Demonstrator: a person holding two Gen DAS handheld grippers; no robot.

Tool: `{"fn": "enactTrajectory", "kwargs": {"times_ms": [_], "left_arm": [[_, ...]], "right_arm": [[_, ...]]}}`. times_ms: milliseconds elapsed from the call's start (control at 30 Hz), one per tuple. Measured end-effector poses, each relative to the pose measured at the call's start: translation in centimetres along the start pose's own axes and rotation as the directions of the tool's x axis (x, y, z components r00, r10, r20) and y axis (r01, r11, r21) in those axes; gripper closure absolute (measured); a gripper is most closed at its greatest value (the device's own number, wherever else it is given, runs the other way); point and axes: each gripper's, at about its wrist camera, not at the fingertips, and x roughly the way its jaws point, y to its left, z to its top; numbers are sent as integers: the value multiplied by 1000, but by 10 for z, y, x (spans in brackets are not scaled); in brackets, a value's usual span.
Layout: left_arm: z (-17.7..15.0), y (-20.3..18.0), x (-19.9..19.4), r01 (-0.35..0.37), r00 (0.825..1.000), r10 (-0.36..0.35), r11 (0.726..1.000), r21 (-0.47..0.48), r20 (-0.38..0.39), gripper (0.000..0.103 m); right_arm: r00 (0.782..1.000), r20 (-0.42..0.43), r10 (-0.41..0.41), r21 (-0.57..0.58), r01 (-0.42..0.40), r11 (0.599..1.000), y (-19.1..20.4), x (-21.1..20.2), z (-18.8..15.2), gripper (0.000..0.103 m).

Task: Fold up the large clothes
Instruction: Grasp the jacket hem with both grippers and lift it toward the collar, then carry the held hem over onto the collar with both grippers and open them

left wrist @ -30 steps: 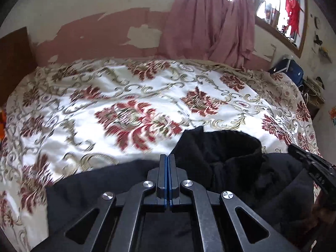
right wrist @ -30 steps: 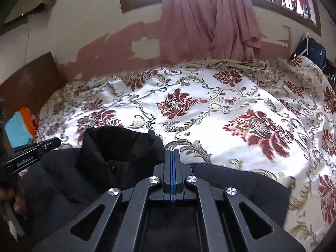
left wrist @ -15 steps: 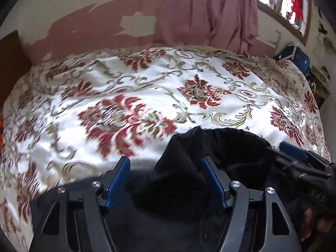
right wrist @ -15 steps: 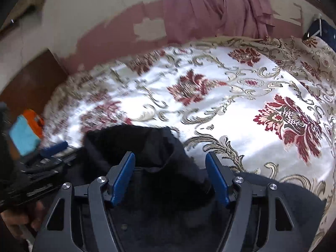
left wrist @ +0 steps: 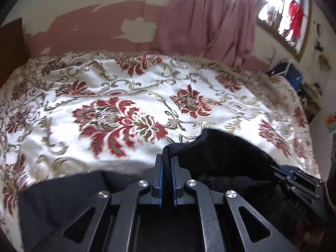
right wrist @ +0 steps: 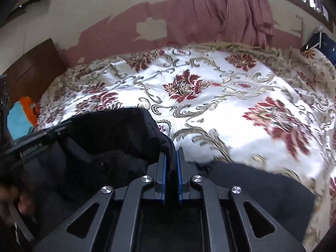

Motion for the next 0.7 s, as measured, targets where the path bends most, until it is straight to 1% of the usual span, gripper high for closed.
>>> {"fn": "enactTrajectory", "kwargs": {"times_ms": [133,200,267,300,367,433,500,567,633,700], "left_arm": [[-29,27,-43,40,999,-40,999,-26,-34,97],[-48,37,-58,49,997,-49,999,-2,-64,97],[-64,39,-60,52,994,-49,998,32,-93,97],[-73,37,-58,33,994,-26,998,61,-111,98],[-88,36,-49,1,990,12,996,92,-139,98],[-100,39,-41,-14,988,27,996,90,-152,98],[-108,38,-29,-36,988,53,992,117,-145,98],[-115,34,-21,-63,988,83,987,146,-134,99],[-118,35,-13,-75,989,91,988,134,-120,99],[-120,40,-3,-70,991,80,993,99,-103,99]], "right_arm": [[1000,23,11,-20,-10,1000,-17,-46,-31,99],[1000,16,12,-30,-12,999,-26,-61,-46,99],[1000,2,16,-63,-16,998,-27,-68,-61,100],[1000,-6,-2,-96,2,995,-23,-68,-70,100],[999,-25,-25,-124,22,992,-20,-62,-79,100],[998,-46,-43,-125,37,991,-22,-51,-87,100],[996,-61,-59,-134,51,990,-25,-38,-96,100],[997,-52,-62,-131,55,990,-29,-26,-104,100],[998,-42,-48,-115,43,992,-29,-20,-110,100],[999,-24,-32,-89,30,996,-32,-12,-115,100]]}}
